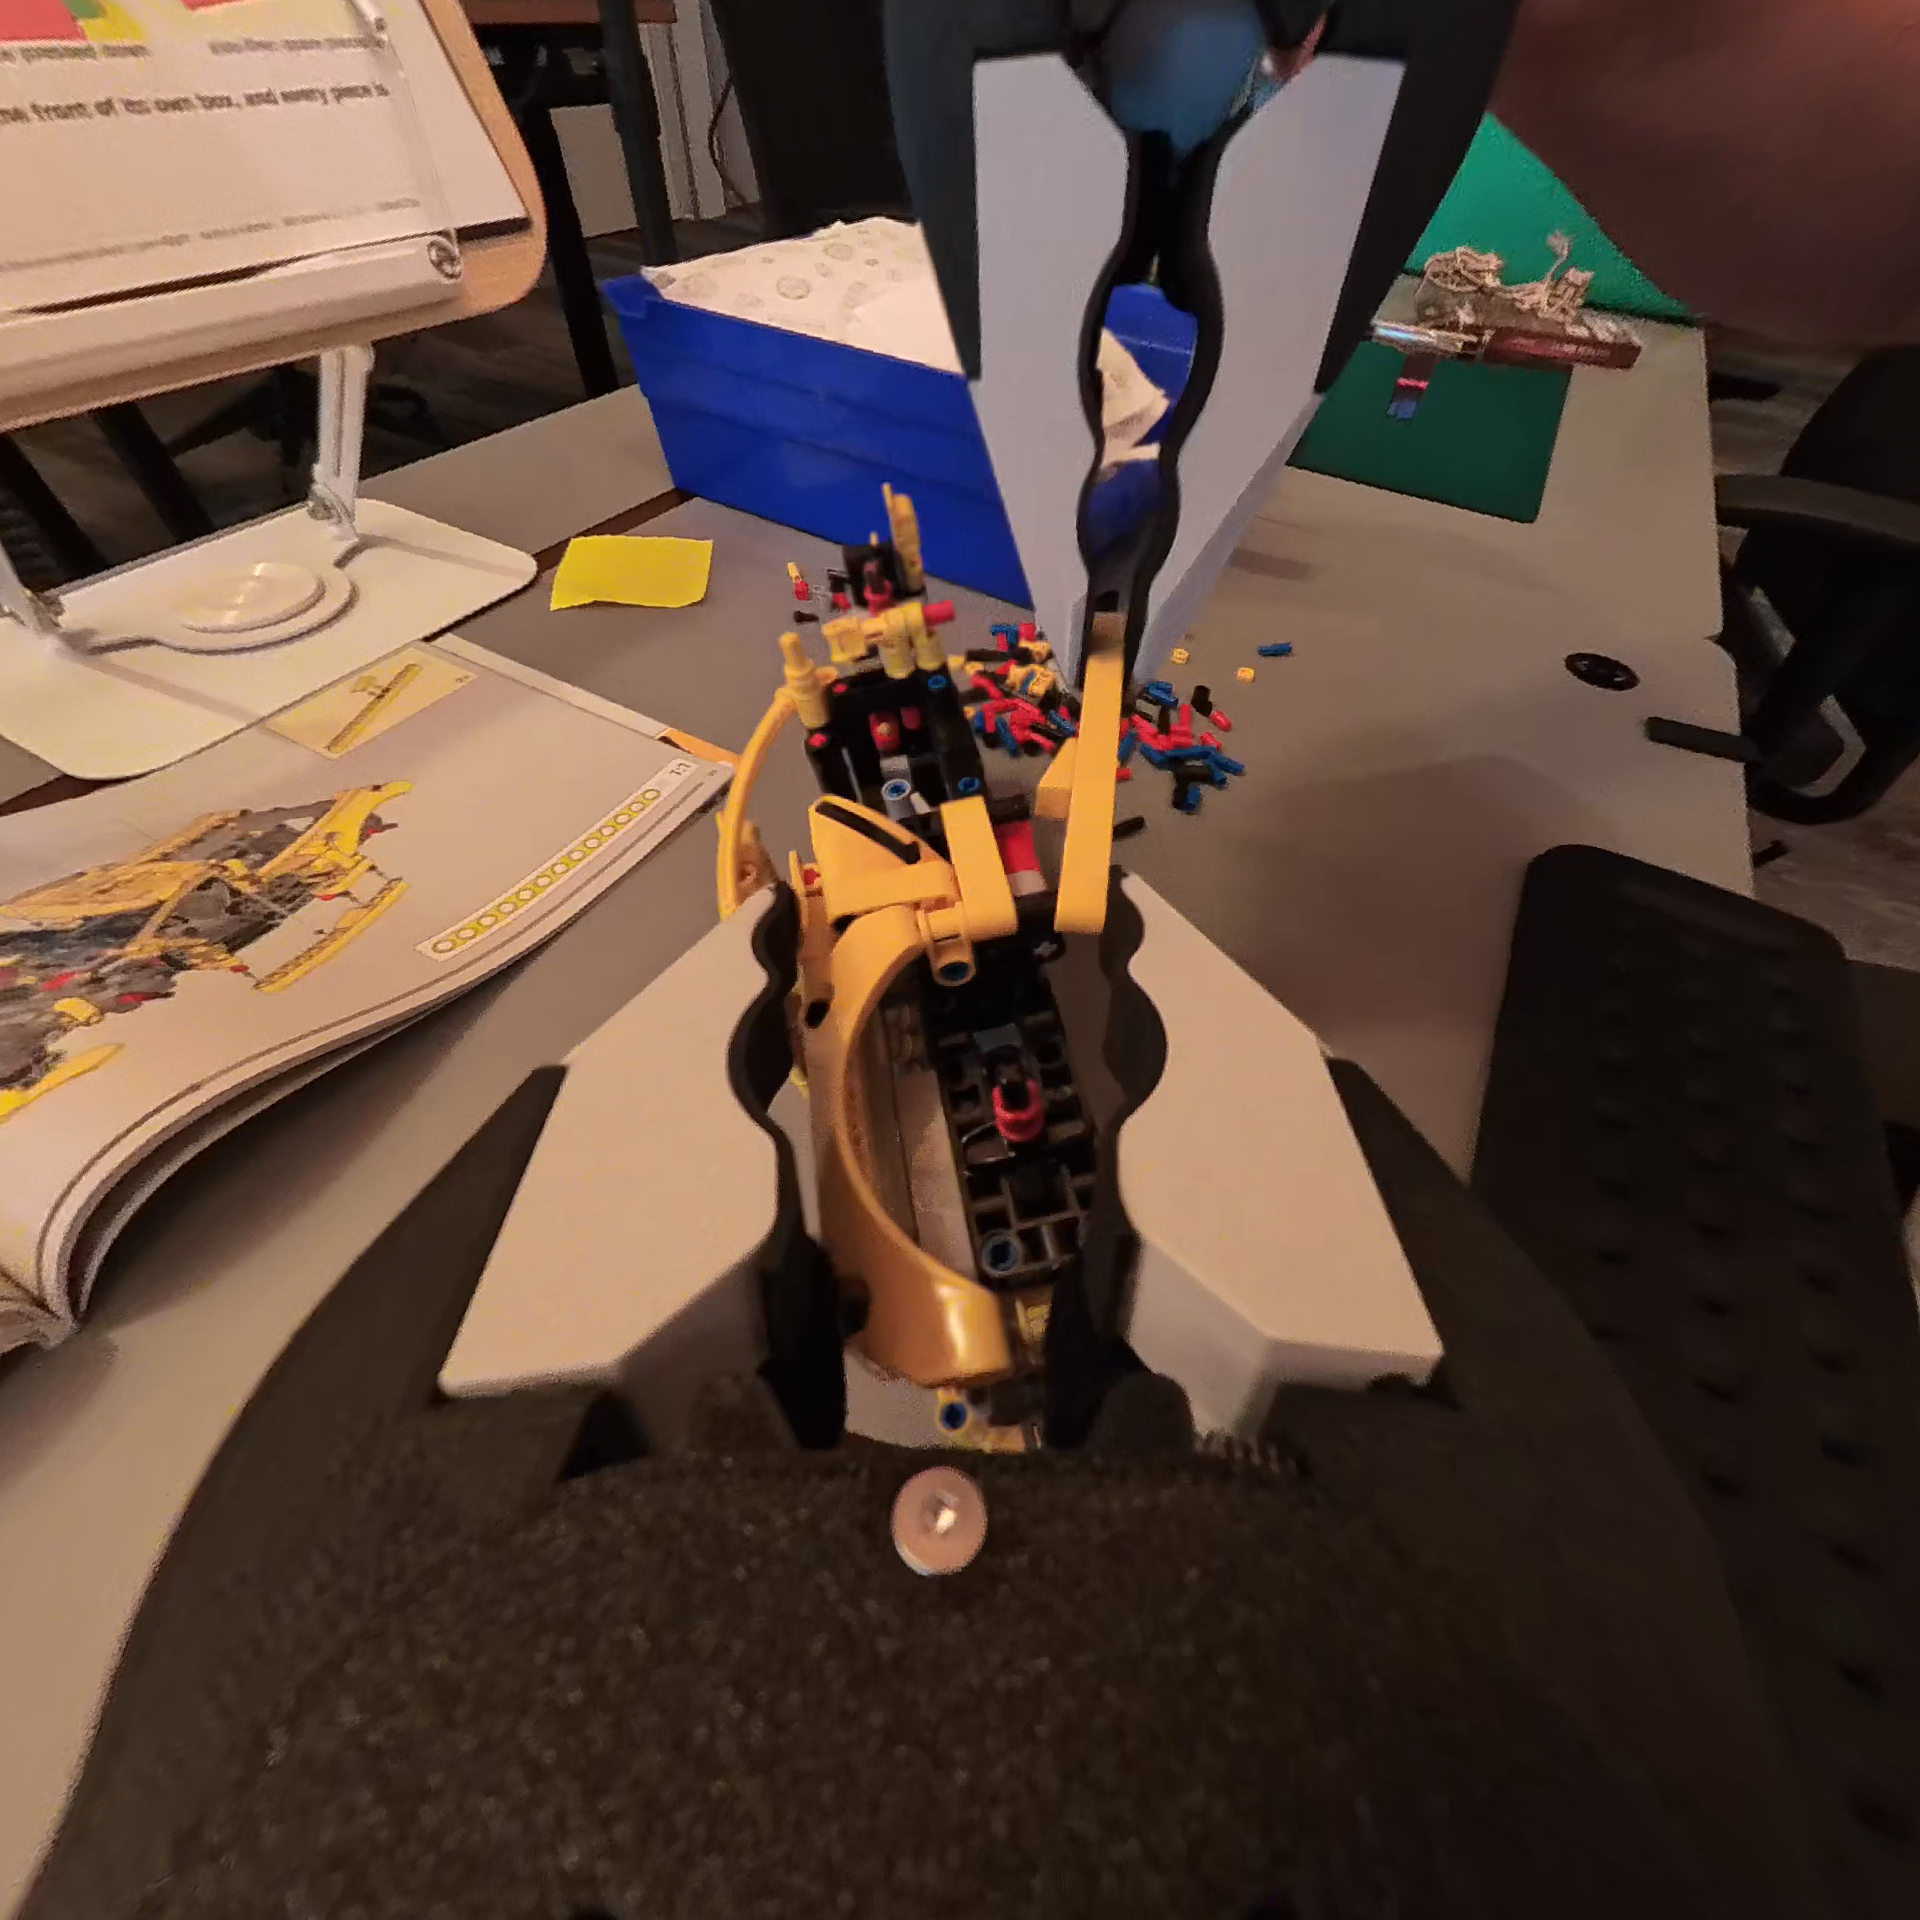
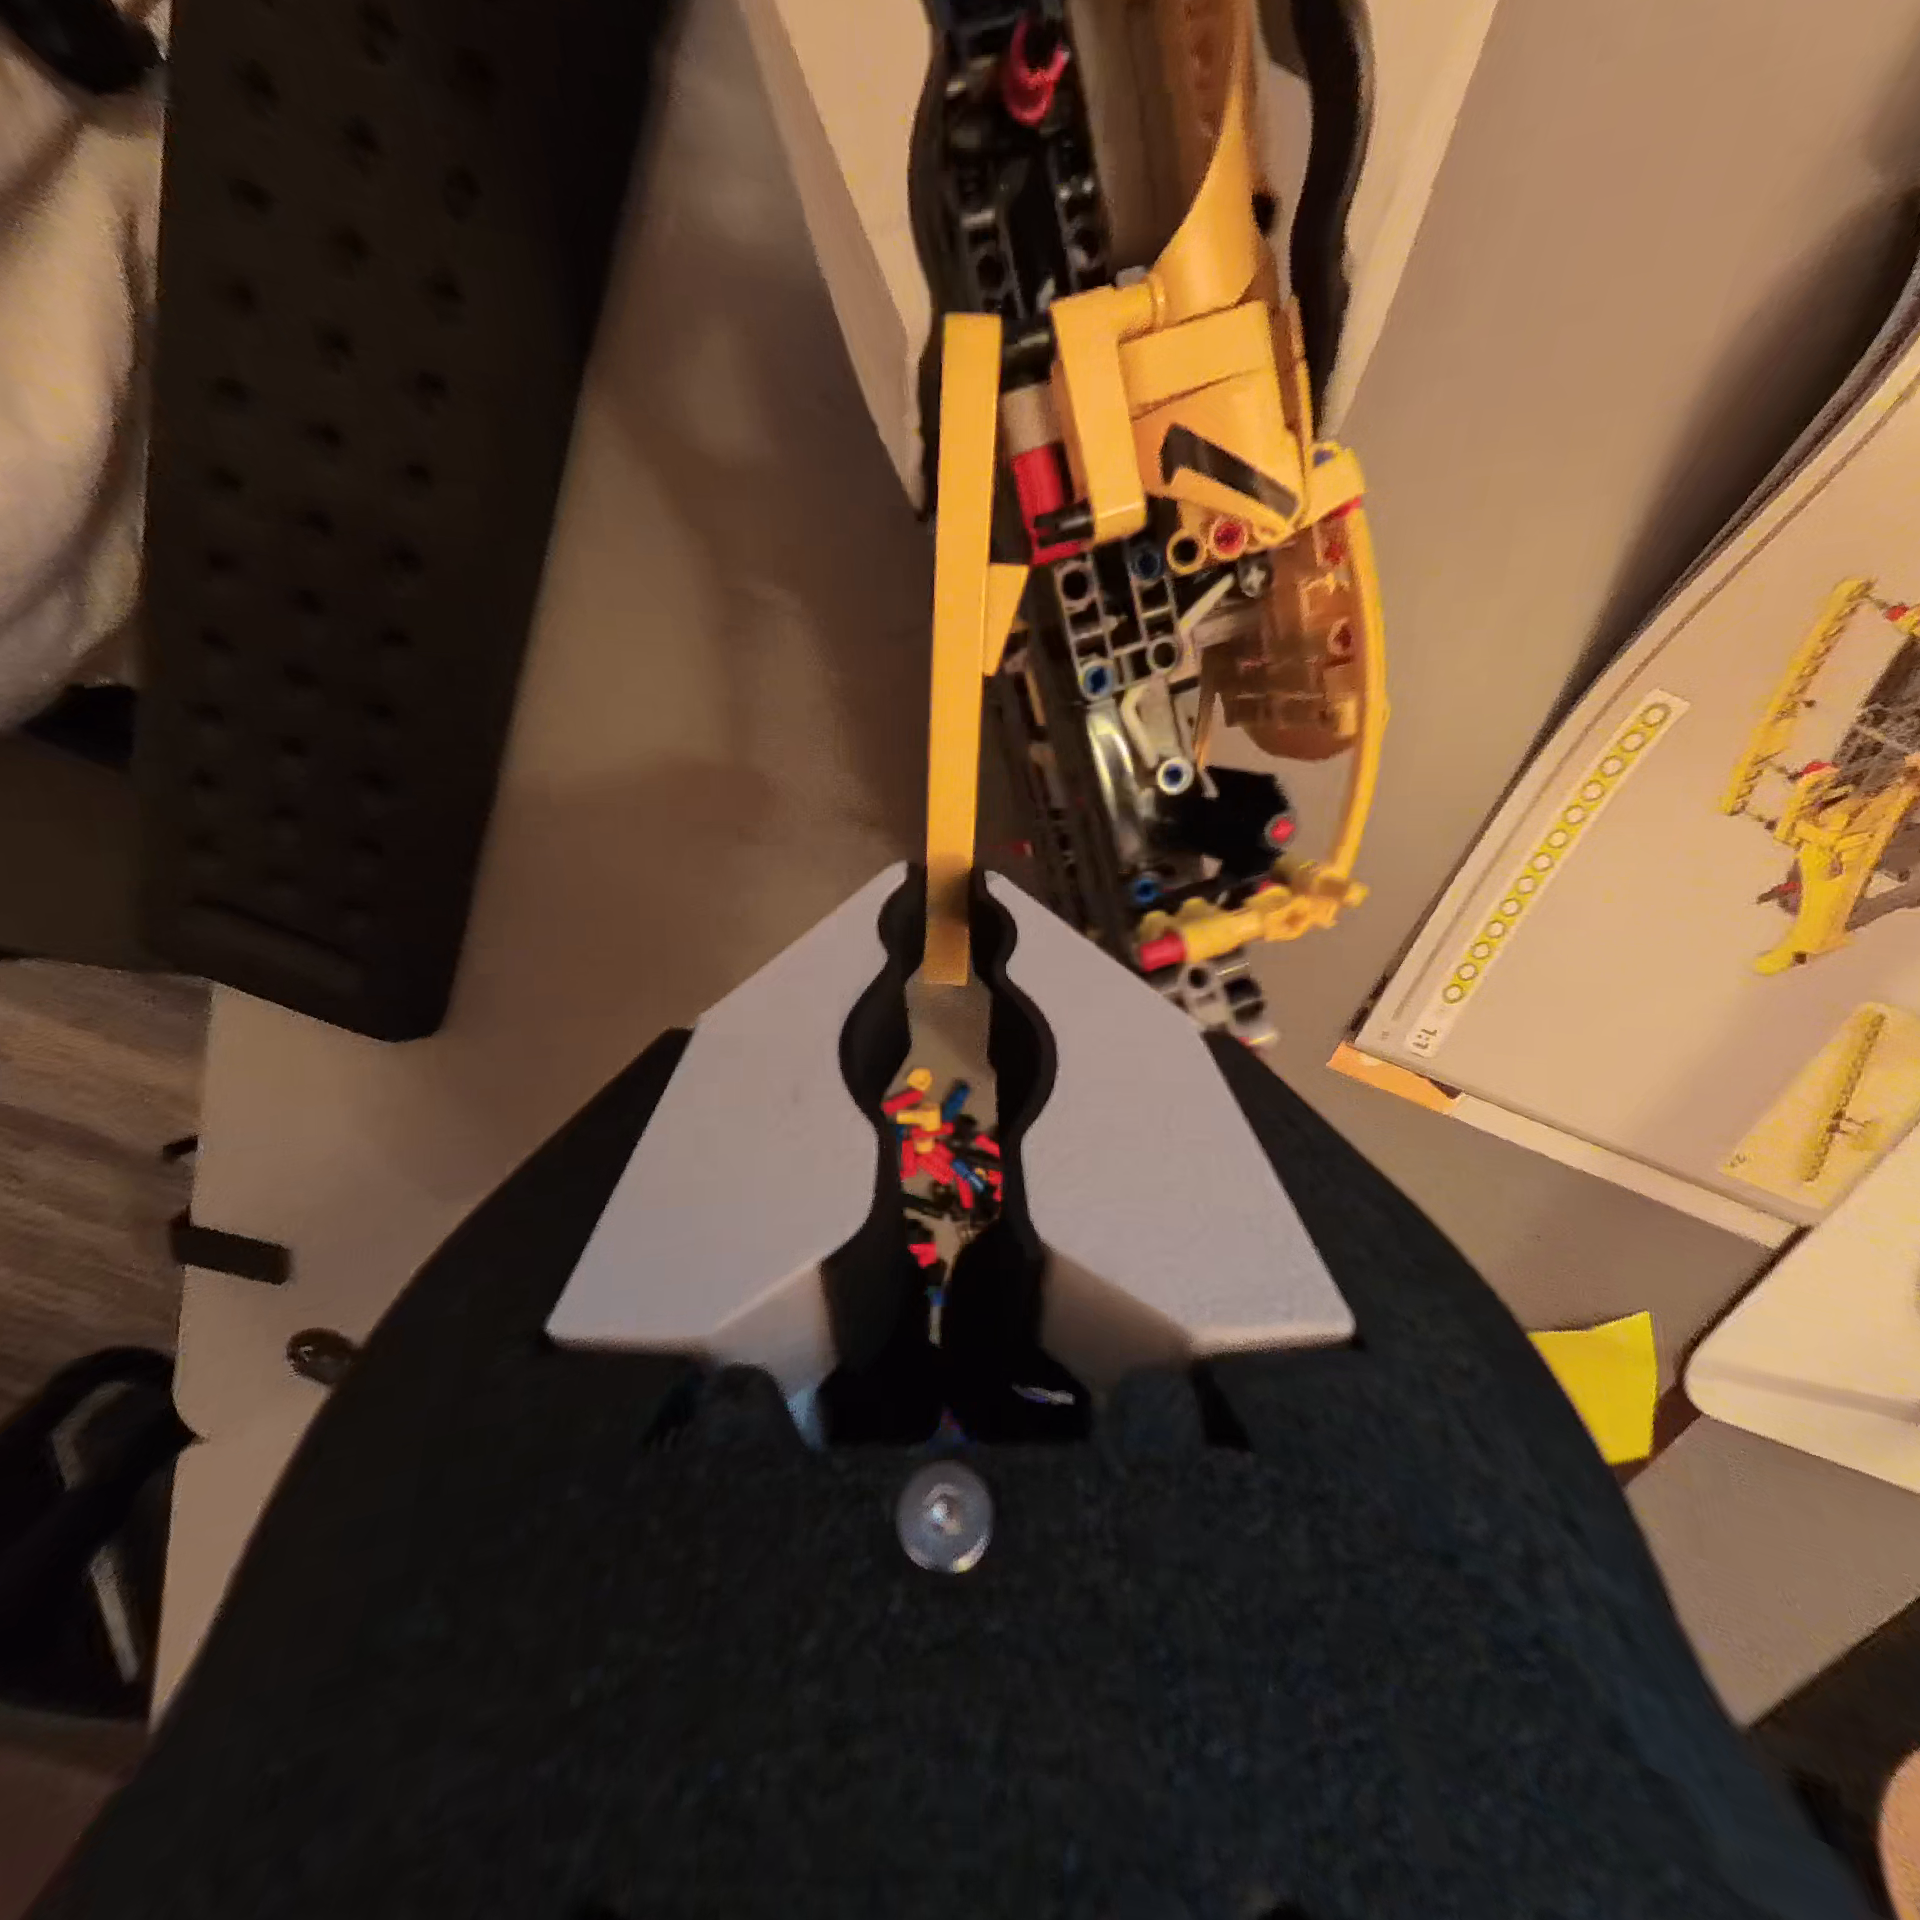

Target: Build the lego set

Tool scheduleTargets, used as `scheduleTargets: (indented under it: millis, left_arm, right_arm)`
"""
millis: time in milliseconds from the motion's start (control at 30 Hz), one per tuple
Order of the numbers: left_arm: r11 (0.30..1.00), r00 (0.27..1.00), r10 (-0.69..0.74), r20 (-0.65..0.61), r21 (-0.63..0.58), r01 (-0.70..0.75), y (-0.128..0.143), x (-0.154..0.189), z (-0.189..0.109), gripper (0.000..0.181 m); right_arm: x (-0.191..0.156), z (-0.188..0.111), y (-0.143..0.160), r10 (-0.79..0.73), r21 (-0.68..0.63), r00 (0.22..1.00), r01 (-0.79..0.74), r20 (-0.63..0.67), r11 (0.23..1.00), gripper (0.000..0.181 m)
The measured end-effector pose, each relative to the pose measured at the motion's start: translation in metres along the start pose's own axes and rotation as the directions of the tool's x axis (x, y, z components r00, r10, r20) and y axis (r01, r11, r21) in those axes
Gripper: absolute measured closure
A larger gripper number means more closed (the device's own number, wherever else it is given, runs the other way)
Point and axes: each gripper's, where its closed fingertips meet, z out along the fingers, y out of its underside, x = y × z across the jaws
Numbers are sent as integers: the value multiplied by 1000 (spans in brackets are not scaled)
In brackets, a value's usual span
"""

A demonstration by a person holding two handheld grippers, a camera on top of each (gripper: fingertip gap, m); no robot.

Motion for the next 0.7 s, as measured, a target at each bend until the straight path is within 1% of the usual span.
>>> scheduleTargets:
  millis: [33, 100, 167, 233, 367, 467, 600, 700]
  left_arm:
    - [1000, 1000, -7, -5, 2, 7, 0, -1, -1, 122]
    - [999, 999, 35, -30, -3, -35, 1, 4, -1, 122]
    - [997, 997, 72, -32, -20, -73, 1, 8, 1, 122]
    - [997, 997, 77, -23, -25, -77, 1, 9, 2, 122]
    - [998, 998, 63, -25, -19, -64, 1, 9, 2, 123]
    - [998, 998, 59, -21, -20, -60, 1, 7, 2, 123]
    - [997, 997, 79, -15, -23, -79, 1, 8, 2, 123]
    - [997, 998, 69, -10, -17, -69, 1, 7, 2, 123]
  right_arm:
    - [2, -2, -1, -2, 11, 1000, 2, -13, 1000, 175]
    - [5, -6, -4, -57, 10, 997, 57, -59, 998, 175]
    - [9, -7, -3, -120, -28, 986, 118, -114, 993, 175]
    - [12, -5, -1, -155, -50, 979, 149, -132, 988, 175]
    - [13, 0, -1, -135, -28, 987, 133, -88, 991, 175]
    - [15, -3, -2, -141, -25, 984, 139, -106, 990, 175]
    - [15, -3, -1, -166, -60, 978, 160, -125, 985, 175]
    - [16, -3, -1, -146, -33, 983, 143, -111, 989, 175]
